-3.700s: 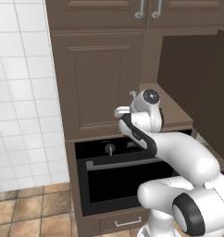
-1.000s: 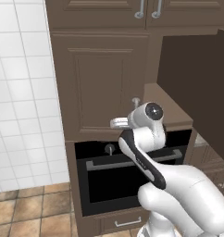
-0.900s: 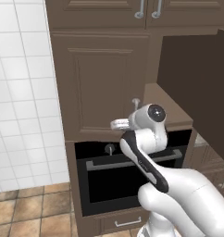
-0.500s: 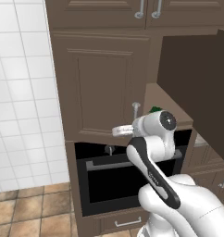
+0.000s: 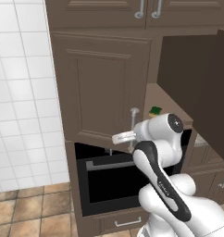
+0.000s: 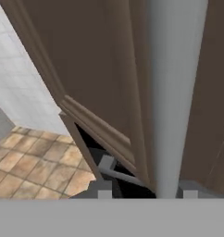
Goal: Open the cabinet. Pick the sponge and place it next to the sink. Then close the cabinet.
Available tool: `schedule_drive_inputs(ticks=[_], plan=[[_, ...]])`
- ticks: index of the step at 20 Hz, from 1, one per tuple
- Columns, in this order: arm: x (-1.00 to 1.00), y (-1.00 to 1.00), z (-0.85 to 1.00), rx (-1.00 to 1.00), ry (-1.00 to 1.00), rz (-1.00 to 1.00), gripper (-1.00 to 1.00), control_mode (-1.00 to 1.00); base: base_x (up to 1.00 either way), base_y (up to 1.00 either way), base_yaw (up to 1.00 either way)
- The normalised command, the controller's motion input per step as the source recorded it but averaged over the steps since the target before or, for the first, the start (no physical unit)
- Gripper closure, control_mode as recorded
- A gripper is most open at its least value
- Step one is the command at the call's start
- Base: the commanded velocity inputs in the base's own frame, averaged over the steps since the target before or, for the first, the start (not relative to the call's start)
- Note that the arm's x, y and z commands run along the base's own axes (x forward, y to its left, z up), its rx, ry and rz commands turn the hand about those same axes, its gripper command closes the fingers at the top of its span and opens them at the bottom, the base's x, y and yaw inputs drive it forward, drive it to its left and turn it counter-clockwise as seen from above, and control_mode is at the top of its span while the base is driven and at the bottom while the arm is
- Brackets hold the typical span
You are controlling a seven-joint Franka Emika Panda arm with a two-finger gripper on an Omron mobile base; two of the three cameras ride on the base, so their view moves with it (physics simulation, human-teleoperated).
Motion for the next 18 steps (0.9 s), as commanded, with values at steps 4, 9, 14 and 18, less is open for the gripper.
schedule_drive_inputs(ticks=[4,9,14,18], plan=[[-0.45,0.54,0.00,0.00,0.00,0.11,1.00,-1.00,0.00,0.00,0.00],[-0.47,0.56,0.00,0.00,0.00,0.11,1.00,-1.00,0.00,0.00,0.00],[-0.50,0.56,0.00,0.00,-0.01,0.11,1.00,-1.00,0.00,0.00,0.00],[-0.49,0.54,0.00,0.00,-0.03,0.10,1.00,-1.00,0.00,0.00,0.00]])
